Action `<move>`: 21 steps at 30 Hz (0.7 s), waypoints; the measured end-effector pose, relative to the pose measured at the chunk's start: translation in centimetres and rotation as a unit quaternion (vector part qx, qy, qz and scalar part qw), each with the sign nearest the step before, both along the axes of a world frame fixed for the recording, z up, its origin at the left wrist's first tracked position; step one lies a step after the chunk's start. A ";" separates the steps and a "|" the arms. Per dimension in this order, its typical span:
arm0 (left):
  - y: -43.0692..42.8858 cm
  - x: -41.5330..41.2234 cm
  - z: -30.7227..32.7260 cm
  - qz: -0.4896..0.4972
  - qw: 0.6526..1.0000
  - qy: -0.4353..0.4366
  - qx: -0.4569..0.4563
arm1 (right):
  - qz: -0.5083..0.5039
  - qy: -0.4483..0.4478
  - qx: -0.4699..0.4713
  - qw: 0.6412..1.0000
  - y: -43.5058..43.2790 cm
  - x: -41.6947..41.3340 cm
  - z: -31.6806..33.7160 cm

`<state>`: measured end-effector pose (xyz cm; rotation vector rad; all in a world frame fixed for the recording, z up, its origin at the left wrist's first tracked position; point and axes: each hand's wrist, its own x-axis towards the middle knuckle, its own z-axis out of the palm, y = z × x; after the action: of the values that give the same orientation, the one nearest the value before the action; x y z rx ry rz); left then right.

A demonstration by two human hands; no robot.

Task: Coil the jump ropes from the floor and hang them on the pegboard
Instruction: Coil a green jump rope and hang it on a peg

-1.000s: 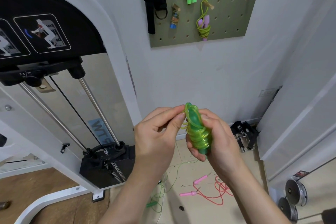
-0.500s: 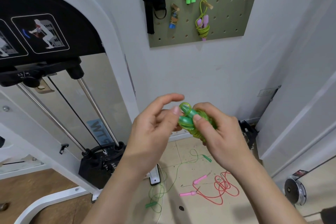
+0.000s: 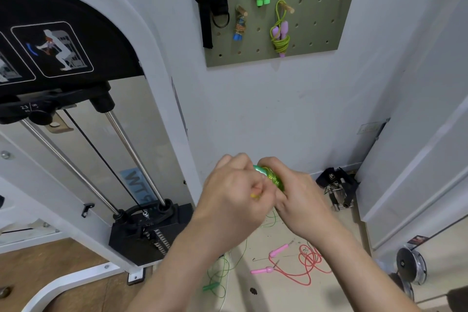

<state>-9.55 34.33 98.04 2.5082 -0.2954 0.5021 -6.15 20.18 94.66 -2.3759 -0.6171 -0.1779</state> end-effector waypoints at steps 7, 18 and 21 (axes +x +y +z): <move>-0.2 -0.4 -0.4 -0.053 0.995 0.010 -0.085 | -0.025 -0.022 -0.066 0.997 -1.0 -0.1 -1.0; -1.1 0.4 1.0 0.008 0.689 0.226 -0.689 | 0.095 0.257 0.179 0.945 -3.2 0.9 -1.6; -2.4 0.6 0.8 0.016 0.659 0.228 -0.716 | 0.097 0.222 0.133 0.961 -4.7 0.9 -1.0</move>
<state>-8.97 31.94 98.87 0.9619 0.2917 -0.0134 -5.27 15.47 93.67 -1.9882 -0.5623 0.3316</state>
